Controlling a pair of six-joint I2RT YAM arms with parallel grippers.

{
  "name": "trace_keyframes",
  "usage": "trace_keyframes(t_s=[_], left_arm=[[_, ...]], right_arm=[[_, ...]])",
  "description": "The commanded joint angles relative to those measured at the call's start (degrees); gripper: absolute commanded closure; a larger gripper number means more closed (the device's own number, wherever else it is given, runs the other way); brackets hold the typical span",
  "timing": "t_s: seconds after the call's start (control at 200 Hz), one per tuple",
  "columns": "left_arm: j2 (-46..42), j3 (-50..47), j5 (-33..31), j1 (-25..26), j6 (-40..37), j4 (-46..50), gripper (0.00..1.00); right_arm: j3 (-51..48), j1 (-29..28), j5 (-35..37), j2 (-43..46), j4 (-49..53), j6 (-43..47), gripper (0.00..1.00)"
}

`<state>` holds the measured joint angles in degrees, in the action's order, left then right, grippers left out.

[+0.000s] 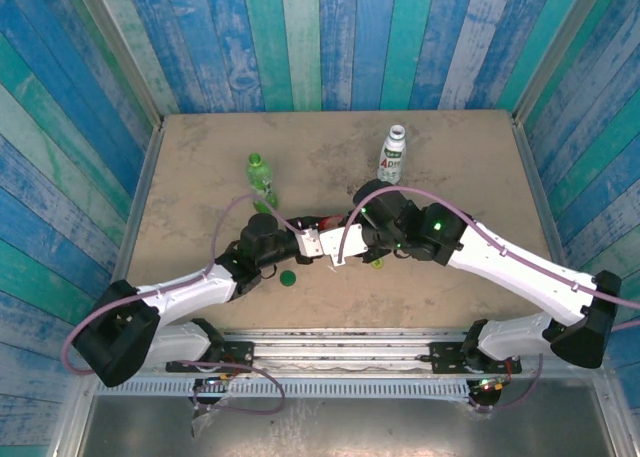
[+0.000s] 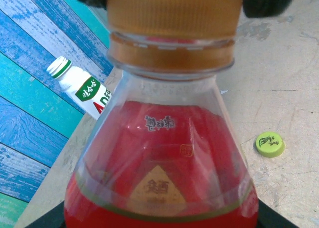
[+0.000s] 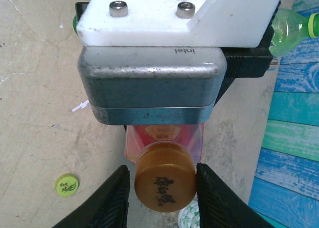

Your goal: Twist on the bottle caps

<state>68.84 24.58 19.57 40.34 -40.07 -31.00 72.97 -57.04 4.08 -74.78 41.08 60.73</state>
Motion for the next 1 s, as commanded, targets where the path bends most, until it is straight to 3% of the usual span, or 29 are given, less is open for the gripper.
trace_keyframes(t_s=[0.0,0.29,0.39,0.541,0.681,0.826,0.901,0.996], left_arm=[[-2.3,0.3,0.9,0.2,0.0,-0.1,0.48],[-2.8,0.1,0.8,0.2,0.5,-0.6,0.48],[-2.8,0.1,0.1,0.2,1.2,-1.7,0.49],[-2.7,-0.3,-1.0,0.1,2.7,-4.1,0.49],[-2.1,-0.1,-1.2,0.1,3.1,-5.0,0.49],[-1.8,-0.2,-2.3,0.1,3.2,-5.7,0.49],[-1.7,-0.2,-2.7,0.1,2.9,-5.6,0.49],[-1.9,-0.3,-2.4,0.1,2.6,-5.2,0.49]], right_arm=[[1.1,-0.5,0.9,-0.5,1.6,1.0,0.68],[1.0,0.1,2.0,-1.1,1.6,-2.9,0.81],[1.5,0.9,3.2,-1.1,-1.7,-13.1,0.85],[0.6,1.1,10.4,-0.4,-7.5,-36.7,0.91],[0.6,1.2,6.2,-0.8,-7.9,-58.5,0.99],[1.4,1.3,3.5,-2.5,-5.0,-85.2,1.00],[1.8,1.3,1.0,-2.8,-3.0,-90.8,0.99],[3.3,1.3,0.4,-2.3,-0.6,-85.5,0.91]])
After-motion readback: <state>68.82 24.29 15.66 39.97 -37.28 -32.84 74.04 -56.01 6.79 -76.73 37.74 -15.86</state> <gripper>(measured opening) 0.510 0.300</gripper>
